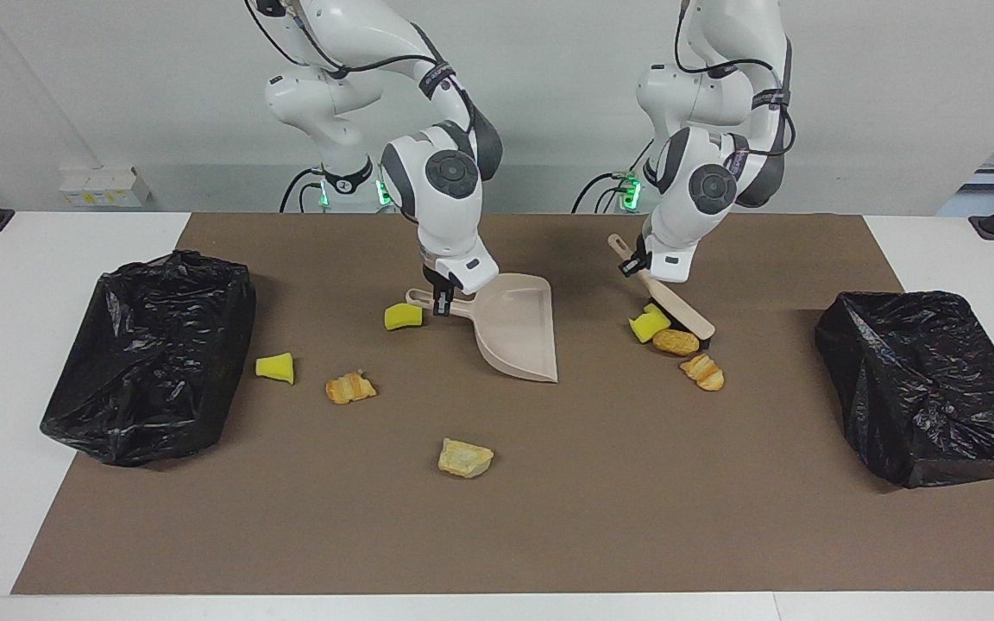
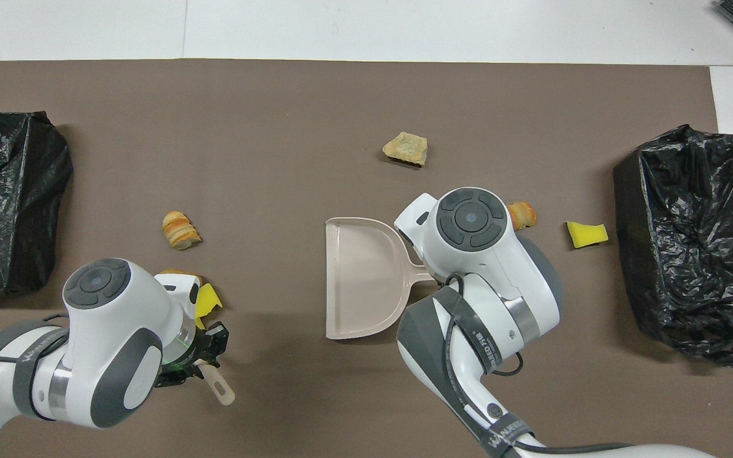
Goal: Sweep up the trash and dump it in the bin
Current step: 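Sweep bread and sponge pieces with the brush toward the dustpan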
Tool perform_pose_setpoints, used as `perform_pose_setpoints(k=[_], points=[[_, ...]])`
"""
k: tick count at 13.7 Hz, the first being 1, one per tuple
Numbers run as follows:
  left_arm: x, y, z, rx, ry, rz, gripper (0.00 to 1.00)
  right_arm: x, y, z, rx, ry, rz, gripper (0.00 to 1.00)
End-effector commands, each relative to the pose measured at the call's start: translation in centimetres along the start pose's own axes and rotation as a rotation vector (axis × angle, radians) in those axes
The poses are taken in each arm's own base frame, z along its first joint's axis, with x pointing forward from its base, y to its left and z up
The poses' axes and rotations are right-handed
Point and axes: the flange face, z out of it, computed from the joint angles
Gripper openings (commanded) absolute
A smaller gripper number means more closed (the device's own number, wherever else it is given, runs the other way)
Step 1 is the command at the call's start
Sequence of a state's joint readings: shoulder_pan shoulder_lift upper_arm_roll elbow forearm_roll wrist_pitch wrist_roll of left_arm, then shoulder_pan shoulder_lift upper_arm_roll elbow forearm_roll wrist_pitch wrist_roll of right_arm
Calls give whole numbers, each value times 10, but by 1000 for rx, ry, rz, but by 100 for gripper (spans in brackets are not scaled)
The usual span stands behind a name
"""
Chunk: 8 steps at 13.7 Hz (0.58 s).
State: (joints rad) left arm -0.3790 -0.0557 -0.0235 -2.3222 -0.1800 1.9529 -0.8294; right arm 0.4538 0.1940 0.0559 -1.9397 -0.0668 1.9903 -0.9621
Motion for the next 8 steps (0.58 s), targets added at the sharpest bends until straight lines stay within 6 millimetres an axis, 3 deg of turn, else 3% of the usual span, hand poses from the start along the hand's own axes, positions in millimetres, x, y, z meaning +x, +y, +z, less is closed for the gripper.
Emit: perform_pose_setpoints(k=[1, 3, 6, 8], points=[[-11, 19, -2, 4, 11, 139, 0, -5, -5, 1, -24, -11, 24, 0], [-15, 11, -4, 110, 8, 172, 0, -4, -5, 1, -24, -11, 24, 0], [-11, -16, -41, 179, 42, 274, 0, -4, -5, 1, -30, -6, 49, 0], [12, -35, -64, 185, 68, 342, 0, -3, -5, 1, -34, -3, 49, 0]])
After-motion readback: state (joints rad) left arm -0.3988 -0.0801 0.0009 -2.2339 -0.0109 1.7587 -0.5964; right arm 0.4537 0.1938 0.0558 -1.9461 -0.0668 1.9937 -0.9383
